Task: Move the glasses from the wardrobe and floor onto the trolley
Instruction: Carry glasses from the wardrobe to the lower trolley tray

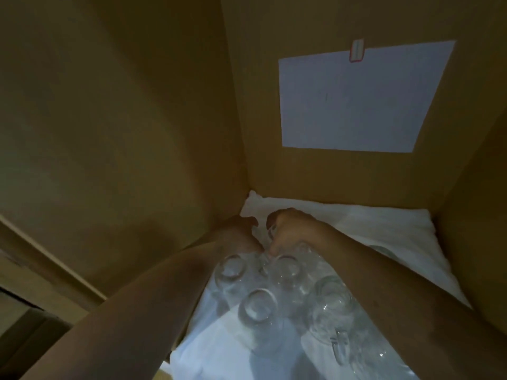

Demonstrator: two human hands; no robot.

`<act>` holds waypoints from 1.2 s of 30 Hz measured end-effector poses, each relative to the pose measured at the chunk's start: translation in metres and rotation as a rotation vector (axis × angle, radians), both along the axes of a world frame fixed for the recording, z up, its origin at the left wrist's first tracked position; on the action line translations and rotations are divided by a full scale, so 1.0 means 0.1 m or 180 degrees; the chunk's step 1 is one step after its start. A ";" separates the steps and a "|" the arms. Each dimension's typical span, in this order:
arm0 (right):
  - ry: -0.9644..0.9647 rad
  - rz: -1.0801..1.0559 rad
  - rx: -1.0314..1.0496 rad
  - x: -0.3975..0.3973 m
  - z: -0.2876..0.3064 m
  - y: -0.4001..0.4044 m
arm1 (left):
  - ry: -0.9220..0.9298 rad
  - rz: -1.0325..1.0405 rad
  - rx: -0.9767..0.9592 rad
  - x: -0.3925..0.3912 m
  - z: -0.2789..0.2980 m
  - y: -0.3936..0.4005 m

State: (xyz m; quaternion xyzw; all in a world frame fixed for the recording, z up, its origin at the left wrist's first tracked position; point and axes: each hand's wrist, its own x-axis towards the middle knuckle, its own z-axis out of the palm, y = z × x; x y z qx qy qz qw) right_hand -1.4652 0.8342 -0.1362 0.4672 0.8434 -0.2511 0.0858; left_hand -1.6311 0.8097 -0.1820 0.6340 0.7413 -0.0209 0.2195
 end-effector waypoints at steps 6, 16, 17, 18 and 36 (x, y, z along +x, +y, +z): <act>0.0009 -0.0103 -0.0063 0.00 0.01 -0.01 | -0.0173 0.0115 -0.0027 -0.05 0.03 0.09; 0.0945 -0.1341 0.0724 0.09 0.39 -0.06 | 0.0065 0.0098 0.1408 -0.10 0.51 0.06; 0.1116 -0.1669 0.0874 0.12 0.46 -0.05 | -0.0085 0.0279 0.1664 -0.10 0.61 0.05; 0.1337 -0.2006 0.0990 0.15 0.53 -0.05 | -0.0357 0.0496 0.1880 -0.10 0.70 0.04; 0.6521 -0.3198 -0.1183 0.83 1.10 -0.98 | -0.6139 0.1508 0.0267 0.48 1.66 -0.58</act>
